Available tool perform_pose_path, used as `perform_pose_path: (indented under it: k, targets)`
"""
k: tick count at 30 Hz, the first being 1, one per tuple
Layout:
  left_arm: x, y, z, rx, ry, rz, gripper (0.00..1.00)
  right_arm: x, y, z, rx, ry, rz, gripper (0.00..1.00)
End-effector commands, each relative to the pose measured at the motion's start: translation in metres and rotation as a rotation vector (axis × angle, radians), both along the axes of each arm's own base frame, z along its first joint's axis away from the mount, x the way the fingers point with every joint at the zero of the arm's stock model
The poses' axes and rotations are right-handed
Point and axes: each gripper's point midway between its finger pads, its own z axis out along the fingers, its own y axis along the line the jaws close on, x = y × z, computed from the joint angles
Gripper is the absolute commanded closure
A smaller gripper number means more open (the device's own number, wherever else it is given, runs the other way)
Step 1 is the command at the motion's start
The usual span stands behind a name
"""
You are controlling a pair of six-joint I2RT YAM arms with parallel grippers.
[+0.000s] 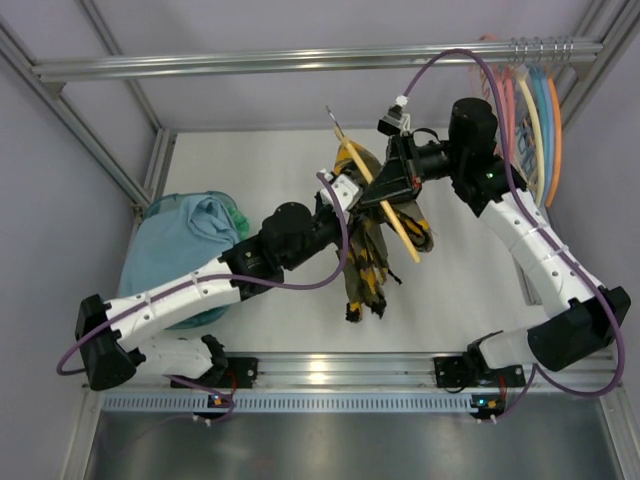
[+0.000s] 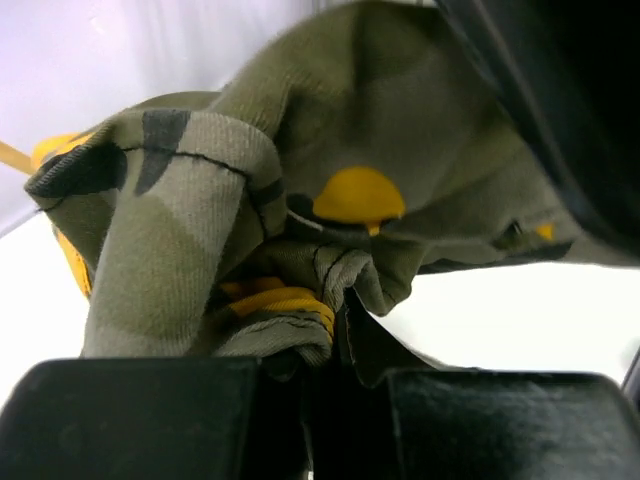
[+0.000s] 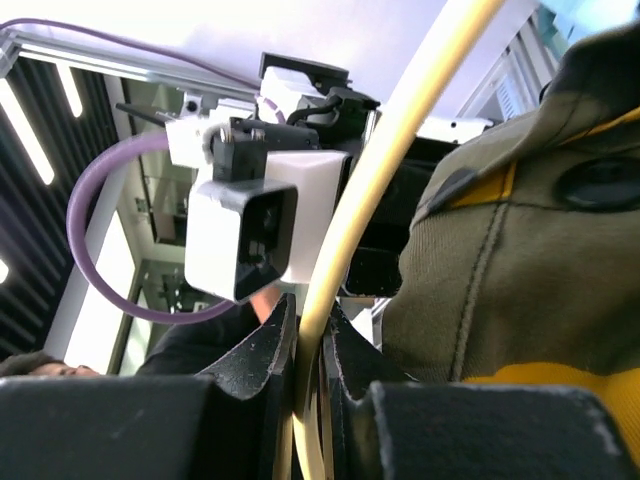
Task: Remove the trousers from the hanger
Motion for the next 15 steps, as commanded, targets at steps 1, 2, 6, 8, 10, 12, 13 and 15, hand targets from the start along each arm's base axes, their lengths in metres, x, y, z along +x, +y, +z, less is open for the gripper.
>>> perform_pose_path:
  k: [1,2,6,8,10,12,13,15]
  targets:
    - [-0.010,-0.017,0.092,-0.336,-0.072,-0.076,1.00,-0.021,0.001,0.032,0.110,-0.249,0.064,1.00]
    - [-0.008,-0.016,0.096,-0.355,-0.057,-0.060,1.00,-0.020,0.002,0.030,0.109,-0.241,0.070,1.00]
    - [0.010,0.002,0.109,-0.427,-0.005,0.031,1.00,-0.023,-0.002,0.037,0.116,-0.258,0.099,1.00]
    - [0.032,0.024,0.122,-0.476,0.033,0.094,1.00,-0.023,-0.006,0.038,0.118,-0.264,0.092,1.00]
    - [0.043,0.042,0.135,-0.507,0.046,0.128,1.00,-0.021,-0.010,0.037,0.121,-0.276,0.080,1.00]
    - [0.054,0.070,0.154,-0.515,-0.006,0.191,1.00,-0.020,-0.015,0.036,0.124,-0.292,0.068,1.00]
    - [0.056,0.081,0.162,-0.513,-0.032,0.215,1.00,-0.018,-0.016,0.035,0.124,-0.295,0.060,1.00]
    - [0.059,0.104,0.187,-0.532,-0.102,0.260,1.00,-0.017,-0.021,0.030,0.118,-0.289,0.045,1.00]
